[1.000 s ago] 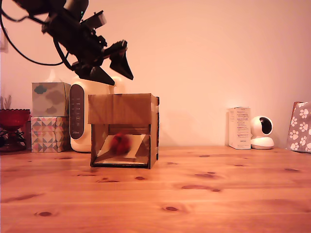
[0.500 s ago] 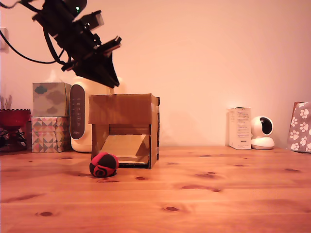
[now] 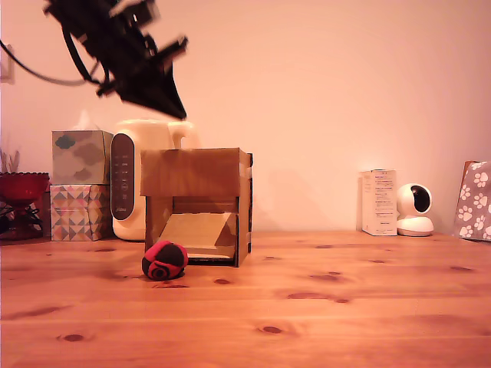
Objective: Drop the footbag into the cardboard dice tower
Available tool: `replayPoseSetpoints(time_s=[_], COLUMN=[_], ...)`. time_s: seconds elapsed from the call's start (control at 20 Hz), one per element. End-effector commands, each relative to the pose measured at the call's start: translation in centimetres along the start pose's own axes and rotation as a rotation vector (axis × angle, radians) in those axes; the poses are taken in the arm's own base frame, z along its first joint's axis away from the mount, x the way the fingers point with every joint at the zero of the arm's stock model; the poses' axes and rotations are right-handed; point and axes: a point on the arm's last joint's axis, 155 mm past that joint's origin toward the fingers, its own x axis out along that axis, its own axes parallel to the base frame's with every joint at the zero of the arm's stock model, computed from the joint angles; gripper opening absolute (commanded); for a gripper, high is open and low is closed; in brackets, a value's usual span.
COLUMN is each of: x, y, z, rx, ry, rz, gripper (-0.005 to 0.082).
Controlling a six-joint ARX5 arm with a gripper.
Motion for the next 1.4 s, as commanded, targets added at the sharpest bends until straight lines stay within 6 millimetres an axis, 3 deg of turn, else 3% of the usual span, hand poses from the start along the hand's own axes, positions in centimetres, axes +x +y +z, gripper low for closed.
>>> replayPoseSetpoints(time_s=[0.0,0.45,0.75,1.0,1.1,1.35], x=[-0.4,-1.8,-3.9,-4.2,-4.0,-2.6], y=[-0.4,-1.6,-1.9,-2.0,-1.9,-0.6], z=[-0.8,-6.9,-12.9,-17.6,-18.4,-18.1], rx=[0.006,0.014,-0.019,-0.081,-0.083,-0.043], ry=[-0.002,-0.037,-0.069,-0.036,-0.017,-0.045], rz=[-0.015,-0.045,-0.032,-0.022,-0.016,0.023], gripper=[-0.0024,-0.0024,-0.0024,-0.0024,-0.0024,-0.0024])
